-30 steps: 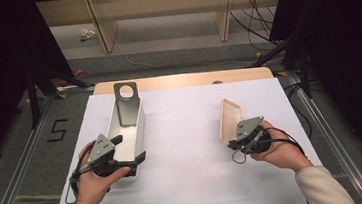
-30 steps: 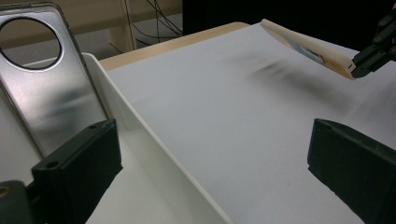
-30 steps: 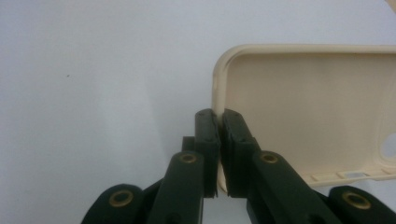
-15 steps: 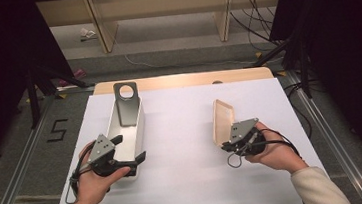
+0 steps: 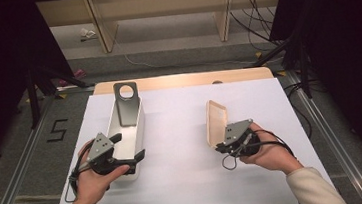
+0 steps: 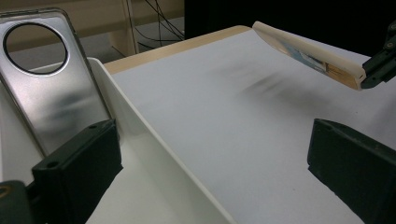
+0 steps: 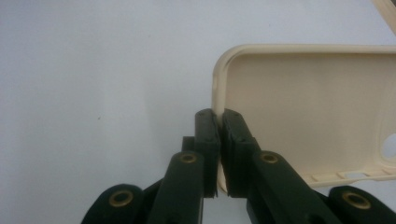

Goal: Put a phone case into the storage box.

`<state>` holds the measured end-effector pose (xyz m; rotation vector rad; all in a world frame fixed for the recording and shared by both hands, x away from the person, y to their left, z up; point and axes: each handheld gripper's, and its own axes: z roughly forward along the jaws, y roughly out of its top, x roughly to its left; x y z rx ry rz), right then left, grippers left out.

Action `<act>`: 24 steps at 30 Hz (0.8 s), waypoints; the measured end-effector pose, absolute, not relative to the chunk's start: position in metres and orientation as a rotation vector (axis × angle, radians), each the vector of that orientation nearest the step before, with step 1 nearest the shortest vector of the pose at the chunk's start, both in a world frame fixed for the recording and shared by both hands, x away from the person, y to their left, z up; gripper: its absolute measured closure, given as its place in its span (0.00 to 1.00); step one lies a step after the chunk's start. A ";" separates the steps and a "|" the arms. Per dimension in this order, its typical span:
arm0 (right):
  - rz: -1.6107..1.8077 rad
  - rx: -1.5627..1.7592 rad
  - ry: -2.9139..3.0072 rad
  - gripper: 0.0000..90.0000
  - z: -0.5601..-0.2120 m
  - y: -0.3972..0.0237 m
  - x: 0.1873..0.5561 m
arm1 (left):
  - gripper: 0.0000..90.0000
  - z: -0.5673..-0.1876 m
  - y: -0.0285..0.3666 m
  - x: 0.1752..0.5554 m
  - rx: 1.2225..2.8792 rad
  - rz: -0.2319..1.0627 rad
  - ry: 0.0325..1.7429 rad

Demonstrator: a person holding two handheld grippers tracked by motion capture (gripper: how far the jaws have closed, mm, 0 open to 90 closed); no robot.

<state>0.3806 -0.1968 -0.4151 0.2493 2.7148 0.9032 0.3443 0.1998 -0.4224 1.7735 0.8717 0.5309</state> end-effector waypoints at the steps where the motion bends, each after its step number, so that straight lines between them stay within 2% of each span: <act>1: 0.909 0.242 2.713 0.96 -0.415 -0.196 0.381 | 0.03 -0.422 0.200 0.344 1.773 0.530 0.871; 24: 0.971 0.180 2.729 0.96 -0.413 -0.174 0.377 | 0.04 -0.416 0.189 0.359 1.772 0.542 0.866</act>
